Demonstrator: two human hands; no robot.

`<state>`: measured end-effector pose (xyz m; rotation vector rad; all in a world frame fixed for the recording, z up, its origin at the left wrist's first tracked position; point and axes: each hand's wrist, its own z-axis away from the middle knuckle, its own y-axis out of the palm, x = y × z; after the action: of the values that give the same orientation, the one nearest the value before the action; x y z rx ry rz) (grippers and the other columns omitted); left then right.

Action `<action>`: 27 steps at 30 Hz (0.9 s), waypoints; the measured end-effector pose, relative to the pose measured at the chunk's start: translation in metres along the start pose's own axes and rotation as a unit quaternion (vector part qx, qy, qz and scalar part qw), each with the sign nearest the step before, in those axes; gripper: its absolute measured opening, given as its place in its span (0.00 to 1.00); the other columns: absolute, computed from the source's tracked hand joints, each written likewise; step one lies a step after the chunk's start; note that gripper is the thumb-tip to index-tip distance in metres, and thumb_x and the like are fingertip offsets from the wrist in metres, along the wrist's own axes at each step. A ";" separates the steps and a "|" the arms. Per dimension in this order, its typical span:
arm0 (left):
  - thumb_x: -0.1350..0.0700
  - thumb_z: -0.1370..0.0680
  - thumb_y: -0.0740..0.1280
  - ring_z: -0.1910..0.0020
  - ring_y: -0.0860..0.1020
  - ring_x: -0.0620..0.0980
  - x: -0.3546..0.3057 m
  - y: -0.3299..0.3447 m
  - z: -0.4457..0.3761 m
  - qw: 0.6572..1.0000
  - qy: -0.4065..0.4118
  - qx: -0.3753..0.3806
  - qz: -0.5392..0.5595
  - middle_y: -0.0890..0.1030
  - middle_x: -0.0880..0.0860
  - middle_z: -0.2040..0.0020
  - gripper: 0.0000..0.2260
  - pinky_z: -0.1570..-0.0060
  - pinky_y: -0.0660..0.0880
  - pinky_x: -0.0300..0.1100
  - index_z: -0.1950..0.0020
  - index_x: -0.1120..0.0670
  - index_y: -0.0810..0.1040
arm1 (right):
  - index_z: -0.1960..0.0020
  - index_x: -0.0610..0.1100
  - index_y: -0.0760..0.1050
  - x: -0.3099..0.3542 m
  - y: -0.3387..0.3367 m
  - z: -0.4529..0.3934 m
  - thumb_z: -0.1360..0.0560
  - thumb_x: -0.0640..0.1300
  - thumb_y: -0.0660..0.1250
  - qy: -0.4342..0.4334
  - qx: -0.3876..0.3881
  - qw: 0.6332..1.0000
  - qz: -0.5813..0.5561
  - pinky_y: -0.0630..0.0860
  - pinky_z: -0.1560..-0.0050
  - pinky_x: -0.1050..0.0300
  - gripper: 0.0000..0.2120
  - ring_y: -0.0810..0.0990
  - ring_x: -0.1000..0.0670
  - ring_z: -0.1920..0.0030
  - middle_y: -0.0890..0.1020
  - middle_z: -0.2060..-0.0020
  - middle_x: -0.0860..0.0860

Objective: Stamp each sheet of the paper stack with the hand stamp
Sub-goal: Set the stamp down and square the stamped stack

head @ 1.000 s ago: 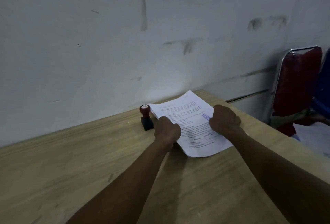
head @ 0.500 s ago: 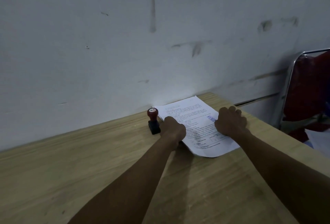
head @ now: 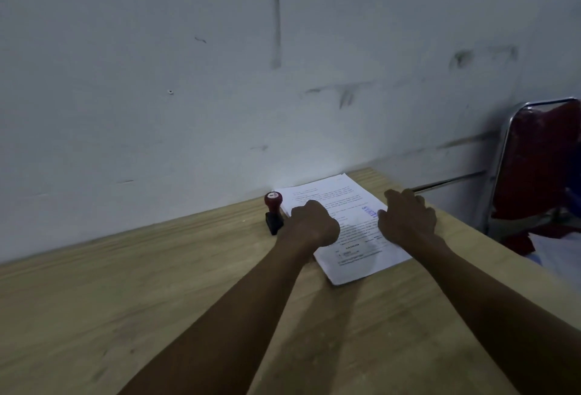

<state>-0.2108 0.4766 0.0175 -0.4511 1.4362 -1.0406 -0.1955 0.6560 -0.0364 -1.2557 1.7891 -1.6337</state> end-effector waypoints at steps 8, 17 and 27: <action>0.56 0.26 0.61 0.59 0.83 0.58 0.025 -0.032 0.053 0.998 0.031 -0.047 0.043 0.79 0.57 0.57 0.05 0.65 0.76 0.45 0.54 0.58 0.72 | 0.33 0.48 0.72 0.024 -0.028 0.064 0.23 0.48 0.66 -0.088 -0.019 0.987 -0.136 0.71 0.42 0.51 0.19 0.72 0.44 0.36 0.75 0.38 0.46; 0.53 0.24 0.68 0.58 0.82 0.53 0.114 -0.076 0.155 0.966 0.109 -0.209 0.109 0.83 0.55 0.52 0.10 0.52 0.80 0.50 0.46 0.56 0.80 | 0.40 0.49 0.77 0.094 -0.058 0.171 0.26 0.49 0.70 -0.145 0.028 0.959 -0.242 0.75 0.46 0.52 0.15 0.77 0.50 0.46 0.79 0.49 0.51; 0.59 0.24 0.69 0.60 0.82 0.50 0.230 -0.131 0.257 0.942 0.099 -0.306 0.094 0.84 0.53 0.56 0.06 0.52 0.79 0.47 0.50 0.58 0.83 | 0.42 0.48 0.79 0.203 -0.056 0.279 0.27 0.49 0.72 -0.245 0.096 0.920 -0.291 0.76 0.50 0.54 0.15 0.79 0.51 0.53 0.79 0.55 0.52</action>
<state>-0.0527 0.1437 0.0271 -0.6483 1.9447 -0.4748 -0.0592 0.3368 0.0057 -2.0064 0.9764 -1.5219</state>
